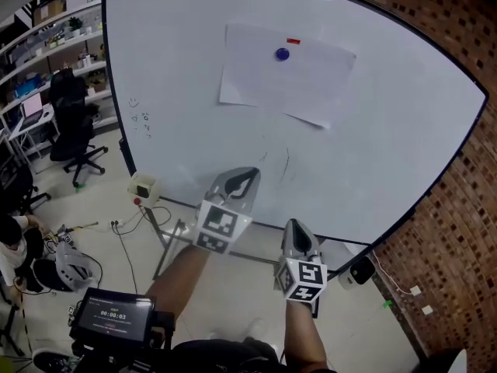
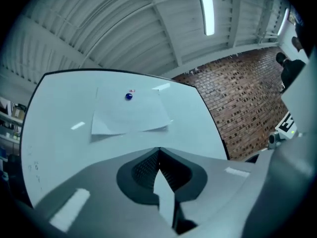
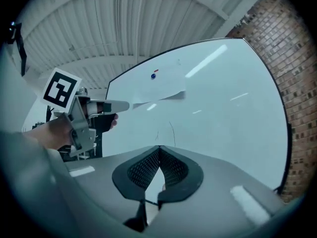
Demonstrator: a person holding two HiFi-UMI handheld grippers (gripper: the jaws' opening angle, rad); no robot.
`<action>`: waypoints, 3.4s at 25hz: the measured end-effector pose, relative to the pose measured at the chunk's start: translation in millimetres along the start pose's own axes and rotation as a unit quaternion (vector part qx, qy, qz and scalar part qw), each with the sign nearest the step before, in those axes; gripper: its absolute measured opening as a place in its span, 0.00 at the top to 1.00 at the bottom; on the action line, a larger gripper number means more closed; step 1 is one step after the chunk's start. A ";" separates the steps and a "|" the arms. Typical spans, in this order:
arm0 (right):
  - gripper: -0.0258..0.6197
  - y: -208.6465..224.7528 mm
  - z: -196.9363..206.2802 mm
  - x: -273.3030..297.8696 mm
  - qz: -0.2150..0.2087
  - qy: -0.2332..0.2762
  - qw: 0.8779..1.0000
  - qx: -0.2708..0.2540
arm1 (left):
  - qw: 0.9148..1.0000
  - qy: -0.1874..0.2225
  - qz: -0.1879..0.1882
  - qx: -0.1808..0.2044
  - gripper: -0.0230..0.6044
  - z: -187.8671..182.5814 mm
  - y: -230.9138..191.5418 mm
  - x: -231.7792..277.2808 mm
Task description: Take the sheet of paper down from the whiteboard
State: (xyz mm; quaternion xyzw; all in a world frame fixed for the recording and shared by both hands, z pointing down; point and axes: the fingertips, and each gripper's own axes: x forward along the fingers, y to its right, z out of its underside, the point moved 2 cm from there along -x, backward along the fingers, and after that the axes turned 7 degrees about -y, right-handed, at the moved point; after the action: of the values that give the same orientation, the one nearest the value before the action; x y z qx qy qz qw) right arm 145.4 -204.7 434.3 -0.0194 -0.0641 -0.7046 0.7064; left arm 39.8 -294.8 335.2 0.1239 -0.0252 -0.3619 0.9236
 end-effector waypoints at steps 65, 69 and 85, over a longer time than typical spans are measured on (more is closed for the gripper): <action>0.67 84.5 -216.6 136.0 -0.330 0.095 0.920 0.189 | 0.961 -0.023 -0.091 0.261 0.77 -183.0 -109.6 157.1; 0.80 91.2 -218.3 143.9 -0.306 0.098 0.926 0.199 | 0.962 -0.020 -0.090 0.259 0.77 -182.4 -108.8 156.7; 0.94 98.3 -210.3 138.7 -0.250 0.096 0.947 0.177 | 0.969 0.000 -0.074 0.236 0.77 -182.5 -104.9 149.0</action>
State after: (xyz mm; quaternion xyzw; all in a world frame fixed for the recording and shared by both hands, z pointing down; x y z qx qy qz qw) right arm 256.7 -366.6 248.4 0.1904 -0.1229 -0.8346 0.5020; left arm 105.0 -431.1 126.1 0.3395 -0.1007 -0.4129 0.8391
